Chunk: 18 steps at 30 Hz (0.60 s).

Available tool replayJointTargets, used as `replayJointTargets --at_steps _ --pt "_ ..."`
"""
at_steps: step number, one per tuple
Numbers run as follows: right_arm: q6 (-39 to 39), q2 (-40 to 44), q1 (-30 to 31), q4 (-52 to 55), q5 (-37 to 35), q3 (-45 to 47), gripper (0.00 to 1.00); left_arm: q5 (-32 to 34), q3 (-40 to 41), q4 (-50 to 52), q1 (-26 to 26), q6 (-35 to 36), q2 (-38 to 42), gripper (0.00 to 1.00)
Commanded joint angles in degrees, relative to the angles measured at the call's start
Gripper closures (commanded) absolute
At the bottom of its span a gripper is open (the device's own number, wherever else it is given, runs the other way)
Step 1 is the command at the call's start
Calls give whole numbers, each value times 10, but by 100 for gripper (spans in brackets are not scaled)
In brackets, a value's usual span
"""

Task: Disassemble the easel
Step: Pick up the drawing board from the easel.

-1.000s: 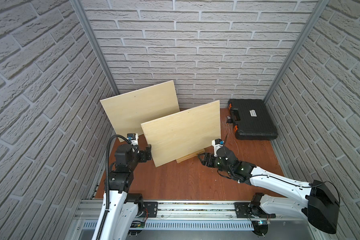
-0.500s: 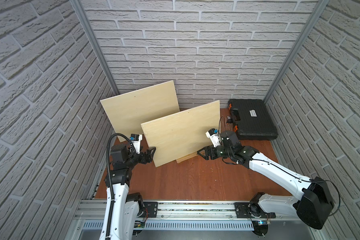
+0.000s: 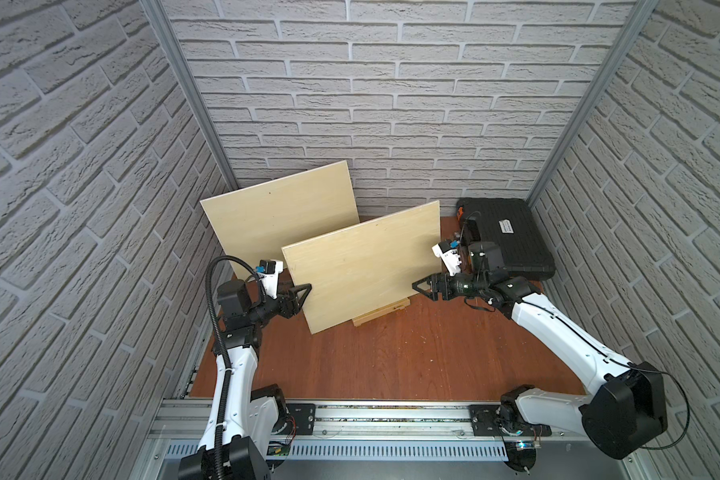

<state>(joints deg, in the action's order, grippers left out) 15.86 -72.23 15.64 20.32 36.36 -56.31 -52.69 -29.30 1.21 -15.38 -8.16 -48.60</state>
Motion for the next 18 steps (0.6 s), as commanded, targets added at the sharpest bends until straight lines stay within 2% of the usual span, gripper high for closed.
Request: replayJointTargets --at_steps 1,7,13,18 --pt "-17 -18 -36 -25 79 -20 19 -47 12 -83 -4 -17 -7 38" --pt "-34 -59 -109 -38 172 -53 19 -57 -9 -72 -4 10 -41 41" --pt "-55 -90 -178 -69 179 -72 18 -52 -28 -70 -3 34 -77 44" --pt "-48 -157 -219 -142 225 -92 17 -51 -35 -75 -2 40 -90 52"
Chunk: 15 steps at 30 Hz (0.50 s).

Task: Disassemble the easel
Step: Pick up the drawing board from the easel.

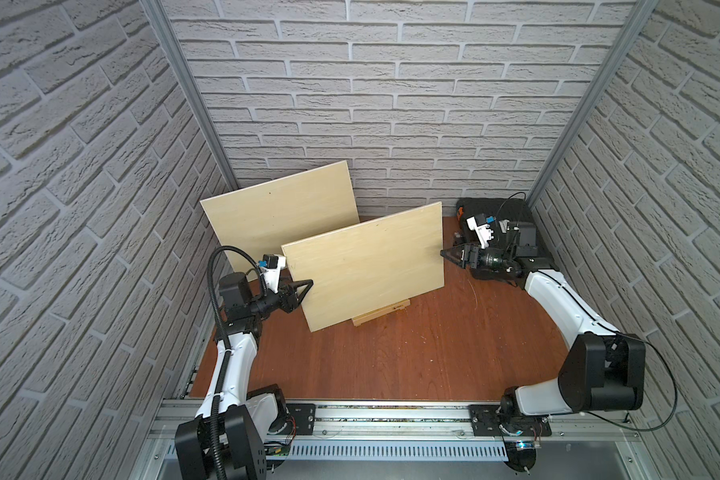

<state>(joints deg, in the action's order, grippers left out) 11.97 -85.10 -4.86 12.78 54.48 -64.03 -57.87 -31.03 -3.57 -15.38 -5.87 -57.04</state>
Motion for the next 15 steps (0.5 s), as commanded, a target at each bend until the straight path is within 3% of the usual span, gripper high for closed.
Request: replayJointTargets --at_steps 1,15 --pt "-14 -44 -17 -79 58 -21 17 1 -17 -28 -2 18 -7 52" --pt "-48 -189 -14 -170 199 -76 17 -4 -32 -61 4 17 -36 63"
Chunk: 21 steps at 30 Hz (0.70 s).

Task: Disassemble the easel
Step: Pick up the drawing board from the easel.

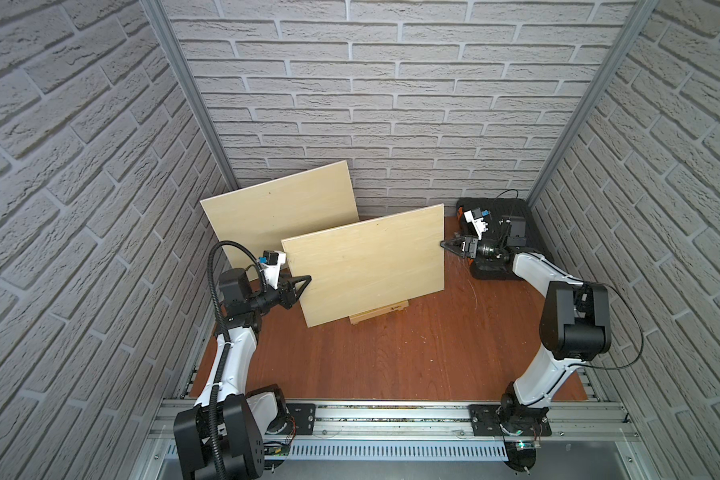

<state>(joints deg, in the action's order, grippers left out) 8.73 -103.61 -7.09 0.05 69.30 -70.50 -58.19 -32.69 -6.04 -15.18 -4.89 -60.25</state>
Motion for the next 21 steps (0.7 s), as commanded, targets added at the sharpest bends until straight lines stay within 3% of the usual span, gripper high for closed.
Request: replayJointTargets --at_steps 1,5,11,16,21 --pt "-18 -8 12 -44 56 -13 18 1 -17 -39 3 7 -4 64" --pt "-42 -18 29 -28 75 -23 24 -1 -20 -43 5 2 -3 64" --pt "-176 -23 53 145 81 -73 38 4 -18 -43 21 6 -6 65" --pt "-185 -21 58 151 78 -73 51 20 -9 -55 31 3 -4 65" --pt "-190 -19 59 157 78 -76 71 22 -7 -55 31 2 -3 71"
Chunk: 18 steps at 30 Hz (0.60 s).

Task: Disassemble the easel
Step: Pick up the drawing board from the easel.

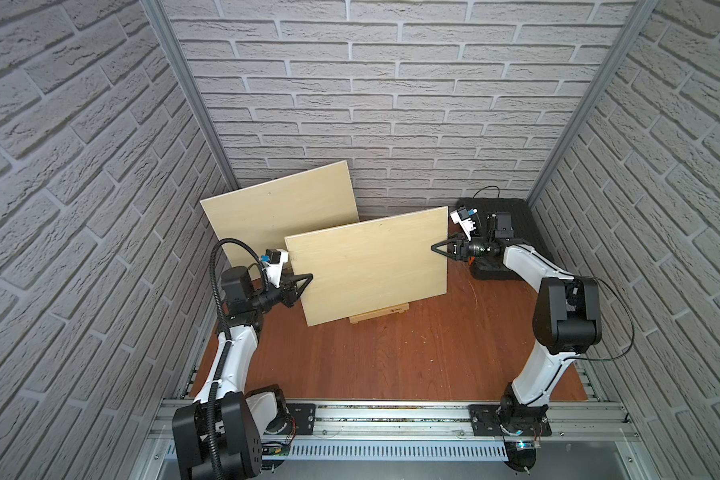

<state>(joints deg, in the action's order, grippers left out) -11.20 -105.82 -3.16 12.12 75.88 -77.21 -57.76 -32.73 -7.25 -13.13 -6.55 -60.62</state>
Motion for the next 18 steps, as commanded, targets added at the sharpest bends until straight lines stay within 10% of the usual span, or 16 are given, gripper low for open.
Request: replayJointTargets --at_steps 1,18 --pt "9 3 19 38 12 -10 73 18 -7 -42 11 19 3 73" --pt "1 15 36 40 -16 -14 84 25 -15 -65 16 14 6 85"
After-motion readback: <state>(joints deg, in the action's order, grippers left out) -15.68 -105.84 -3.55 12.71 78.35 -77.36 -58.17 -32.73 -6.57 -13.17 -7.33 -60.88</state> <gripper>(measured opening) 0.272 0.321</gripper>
